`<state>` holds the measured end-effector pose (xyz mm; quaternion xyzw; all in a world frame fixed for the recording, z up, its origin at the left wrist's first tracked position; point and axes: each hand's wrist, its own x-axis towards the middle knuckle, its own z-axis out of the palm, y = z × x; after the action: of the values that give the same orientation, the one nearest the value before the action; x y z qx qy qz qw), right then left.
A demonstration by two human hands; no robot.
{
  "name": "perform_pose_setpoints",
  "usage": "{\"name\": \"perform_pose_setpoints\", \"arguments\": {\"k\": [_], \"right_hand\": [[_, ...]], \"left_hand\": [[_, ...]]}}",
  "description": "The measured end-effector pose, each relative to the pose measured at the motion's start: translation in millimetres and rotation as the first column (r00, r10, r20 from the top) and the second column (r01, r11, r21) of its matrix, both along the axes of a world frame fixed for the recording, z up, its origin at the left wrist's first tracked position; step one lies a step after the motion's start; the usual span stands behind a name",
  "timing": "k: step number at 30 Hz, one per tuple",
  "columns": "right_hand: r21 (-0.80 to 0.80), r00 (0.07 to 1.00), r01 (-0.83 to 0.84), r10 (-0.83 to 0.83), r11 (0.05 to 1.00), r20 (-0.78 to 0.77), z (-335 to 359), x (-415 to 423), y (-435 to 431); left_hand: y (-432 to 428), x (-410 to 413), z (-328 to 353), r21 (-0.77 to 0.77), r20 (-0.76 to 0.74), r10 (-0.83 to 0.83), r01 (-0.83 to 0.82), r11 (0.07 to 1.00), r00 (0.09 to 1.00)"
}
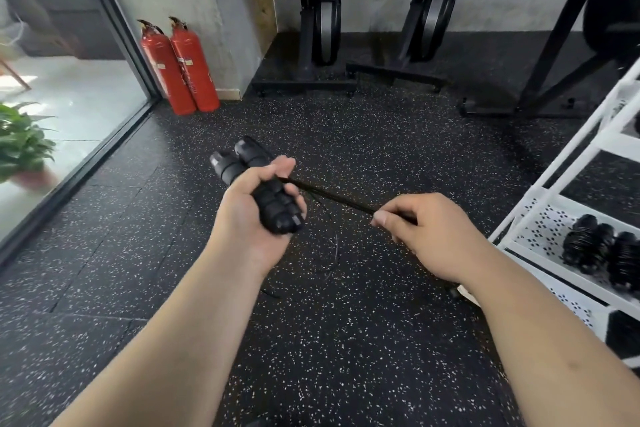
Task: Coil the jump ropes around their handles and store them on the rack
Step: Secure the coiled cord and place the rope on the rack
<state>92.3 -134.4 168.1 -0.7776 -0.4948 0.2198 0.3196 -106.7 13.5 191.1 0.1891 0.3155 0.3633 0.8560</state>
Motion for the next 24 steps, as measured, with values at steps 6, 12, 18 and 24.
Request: {"name": "perform_pose_setpoints", "arguments": {"k": [6, 12, 18, 24], "right_hand": [[0.053, 0.999, 0.017, -0.019, 0.998, 0.031, -6.7, -10.9, 8.5], [-0.071, 0.998, -0.033, 0.038, 0.997, 0.059, -1.4, -11.3, 5.2], [-0.056, 0.990, 0.103, -0.097, 0.993, 0.099, -1.0, 2.7, -1.5], [-0.094, 0.925, 0.291, -0.255, 0.952, 0.280, -5.5, 15.2, -3.6]], "left_hand": [[-40.5, 16.5, -6.3, -0.020, -0.025, -0.311, 0.310, 0.950, 0.950], [-38.7, 22.2, -8.1, -0.007, -0.120, -0.305, 0.307, 0.952, 0.945], [-6.0, 1.5, -4.2, 0.007, -0.183, -0.192, 0.196, 0.981, 0.964], [-9.4, -2.5, -13.6, 0.207, -0.619, -0.326, 0.549, 0.810, 0.714]]}}
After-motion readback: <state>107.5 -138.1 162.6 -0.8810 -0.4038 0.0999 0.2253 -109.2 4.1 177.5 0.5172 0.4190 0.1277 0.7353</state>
